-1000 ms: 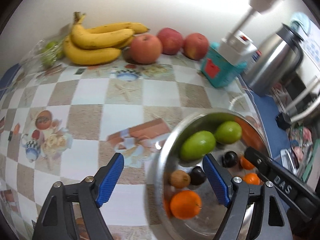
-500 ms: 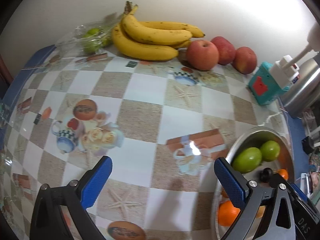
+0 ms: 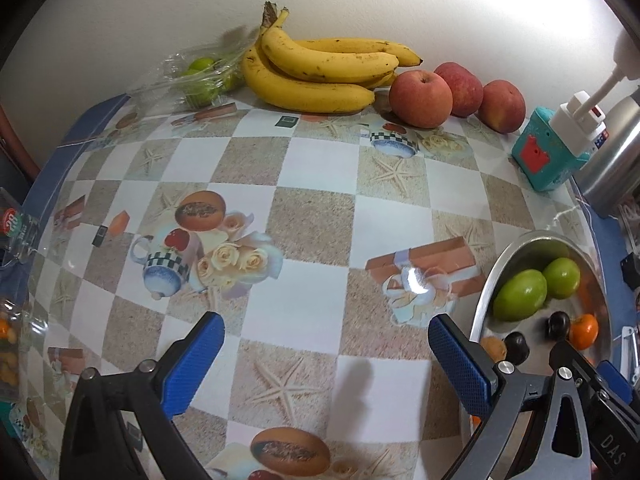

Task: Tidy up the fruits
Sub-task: 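Withdraw both open tools from the steel bowl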

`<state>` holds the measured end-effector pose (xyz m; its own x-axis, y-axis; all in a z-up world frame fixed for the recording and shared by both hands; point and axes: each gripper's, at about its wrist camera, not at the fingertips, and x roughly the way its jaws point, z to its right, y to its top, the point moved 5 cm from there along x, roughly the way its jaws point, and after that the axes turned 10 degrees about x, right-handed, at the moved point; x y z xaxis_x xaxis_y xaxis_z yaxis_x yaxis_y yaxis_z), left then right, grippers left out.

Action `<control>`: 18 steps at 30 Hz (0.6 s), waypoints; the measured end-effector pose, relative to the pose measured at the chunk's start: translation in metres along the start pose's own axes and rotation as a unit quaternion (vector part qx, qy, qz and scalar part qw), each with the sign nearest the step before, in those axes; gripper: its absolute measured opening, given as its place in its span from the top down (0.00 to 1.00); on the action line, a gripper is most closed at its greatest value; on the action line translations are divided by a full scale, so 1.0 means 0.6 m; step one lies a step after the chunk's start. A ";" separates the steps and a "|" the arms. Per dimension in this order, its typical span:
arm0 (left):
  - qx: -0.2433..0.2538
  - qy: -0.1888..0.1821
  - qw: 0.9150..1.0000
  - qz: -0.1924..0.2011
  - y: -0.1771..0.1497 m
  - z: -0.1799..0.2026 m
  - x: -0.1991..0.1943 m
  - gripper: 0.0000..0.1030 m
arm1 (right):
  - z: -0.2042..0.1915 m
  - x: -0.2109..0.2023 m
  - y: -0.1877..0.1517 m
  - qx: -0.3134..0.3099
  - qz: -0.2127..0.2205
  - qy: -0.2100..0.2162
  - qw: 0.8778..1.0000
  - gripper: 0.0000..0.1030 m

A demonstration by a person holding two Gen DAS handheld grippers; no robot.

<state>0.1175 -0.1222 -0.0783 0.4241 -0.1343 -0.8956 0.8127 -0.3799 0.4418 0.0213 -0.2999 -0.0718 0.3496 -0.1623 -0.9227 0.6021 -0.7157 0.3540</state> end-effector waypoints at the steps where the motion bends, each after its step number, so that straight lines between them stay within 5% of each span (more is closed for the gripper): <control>1: 0.001 0.002 1.000 0.001 -0.002 -0.003 -0.003 0.00 | 0.000 -0.002 -0.004 0.000 -0.001 -0.001 1.000 0.06; 18: 0.006 0.086 0.996 0.013 -0.056 -0.057 -0.067 0.00 | -0.014 -0.044 -0.069 -0.024 0.007 0.018 1.000 0.06</control>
<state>0.0868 -0.0726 -0.0556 0.5080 0.0142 -0.8612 0.7962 -0.3892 0.4632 -0.0068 -0.2604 -0.0610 0.3824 -0.1474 -0.9122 0.6304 -0.6802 0.3742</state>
